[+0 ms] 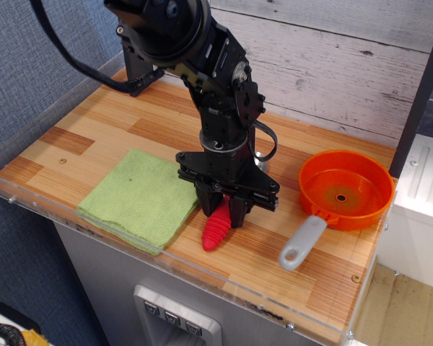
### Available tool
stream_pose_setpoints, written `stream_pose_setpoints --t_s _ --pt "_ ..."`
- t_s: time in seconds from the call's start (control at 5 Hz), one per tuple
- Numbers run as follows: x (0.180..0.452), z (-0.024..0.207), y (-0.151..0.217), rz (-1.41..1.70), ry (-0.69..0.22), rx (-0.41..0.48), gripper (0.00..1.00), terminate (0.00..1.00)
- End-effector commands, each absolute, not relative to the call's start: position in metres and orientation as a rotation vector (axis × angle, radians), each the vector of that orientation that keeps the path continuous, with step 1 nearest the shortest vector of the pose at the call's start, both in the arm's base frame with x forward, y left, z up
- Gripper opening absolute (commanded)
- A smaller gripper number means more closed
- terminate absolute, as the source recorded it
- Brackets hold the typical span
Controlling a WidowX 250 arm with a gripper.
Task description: Place the spatula just behind the green cloth
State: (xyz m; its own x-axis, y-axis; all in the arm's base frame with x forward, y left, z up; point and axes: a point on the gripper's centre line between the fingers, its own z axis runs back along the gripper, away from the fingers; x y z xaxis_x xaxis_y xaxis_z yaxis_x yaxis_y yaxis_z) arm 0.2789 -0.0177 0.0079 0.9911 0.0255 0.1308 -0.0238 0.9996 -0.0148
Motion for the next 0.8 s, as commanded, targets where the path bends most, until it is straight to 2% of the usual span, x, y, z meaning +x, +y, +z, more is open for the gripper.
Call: stream_pose_setpoints --t_s 0.0,0.2,0.4,0.6 --pt "0.281 0.045 -0.01 0.042 -0.22 -0.012 0.0 0.0" --pt "0.279 0.063 0.006 0.081 -0.236 0.033 0.0 0.0" --pt "0.278 0.072 0.028 0.127 -0.239 0.036 0.0 0.0" --pt "0.277 0.072 0.042 0.201 -0.232 0.028 0.0 0.0"
